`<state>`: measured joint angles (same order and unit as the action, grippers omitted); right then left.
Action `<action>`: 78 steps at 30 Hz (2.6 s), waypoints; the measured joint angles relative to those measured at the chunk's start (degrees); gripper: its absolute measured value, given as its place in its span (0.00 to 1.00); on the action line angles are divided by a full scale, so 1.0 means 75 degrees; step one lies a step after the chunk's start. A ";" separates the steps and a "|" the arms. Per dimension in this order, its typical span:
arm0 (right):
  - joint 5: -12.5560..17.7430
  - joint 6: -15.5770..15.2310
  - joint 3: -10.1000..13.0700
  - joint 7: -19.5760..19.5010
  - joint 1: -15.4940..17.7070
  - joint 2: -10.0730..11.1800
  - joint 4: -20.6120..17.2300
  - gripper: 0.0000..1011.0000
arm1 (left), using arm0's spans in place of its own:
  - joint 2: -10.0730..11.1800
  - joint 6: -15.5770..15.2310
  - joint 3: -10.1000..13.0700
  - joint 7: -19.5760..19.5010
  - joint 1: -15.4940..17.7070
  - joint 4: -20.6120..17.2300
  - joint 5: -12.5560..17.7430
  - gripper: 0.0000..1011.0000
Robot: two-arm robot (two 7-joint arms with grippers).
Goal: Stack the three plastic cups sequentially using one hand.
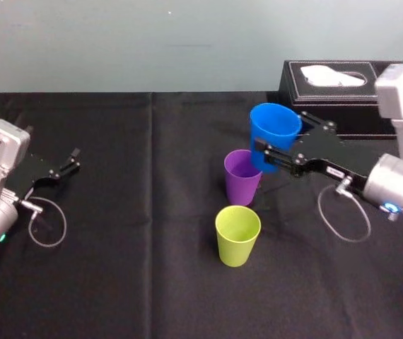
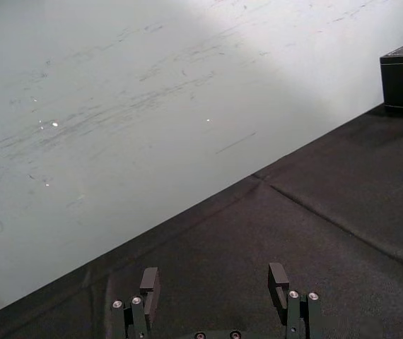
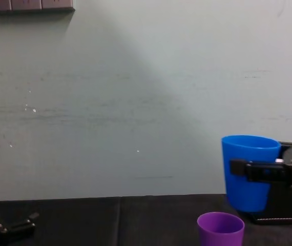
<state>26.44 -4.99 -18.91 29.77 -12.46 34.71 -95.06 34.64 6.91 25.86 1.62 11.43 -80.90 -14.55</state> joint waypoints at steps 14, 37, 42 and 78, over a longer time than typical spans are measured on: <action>-0.0317 -0.0006 -0.0667 0.0088 -0.0949 -0.0547 0.1126 0.73 | 0.0000 0.0000 0.0000 0.0000 0.0000 0.0000 0.0000 1.00; -0.0654 0.0240 -0.1001 0.0185 -0.1190 -0.0857 0.1911 0.73 | 0.0000 0.0000 0.0000 0.0000 0.0000 0.0000 0.0000 1.00; -0.0641 0.0279 -0.0977 0.0228 -0.1152 -0.0857 0.1941 0.73 | 0.0000 0.0000 0.0000 0.0000 0.0000 0.0000 0.0000 1.00; -0.0608 0.0299 -0.0811 0.0102 -0.0939 -0.0715 0.1567 0.99 | 0.0000 0.0000 0.0000 0.0000 0.0000 0.0000 0.0000 1.00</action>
<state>21.88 -2.74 -24.99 30.53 -19.50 29.35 -83.31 34.64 6.91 25.86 1.62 11.43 -80.90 -14.55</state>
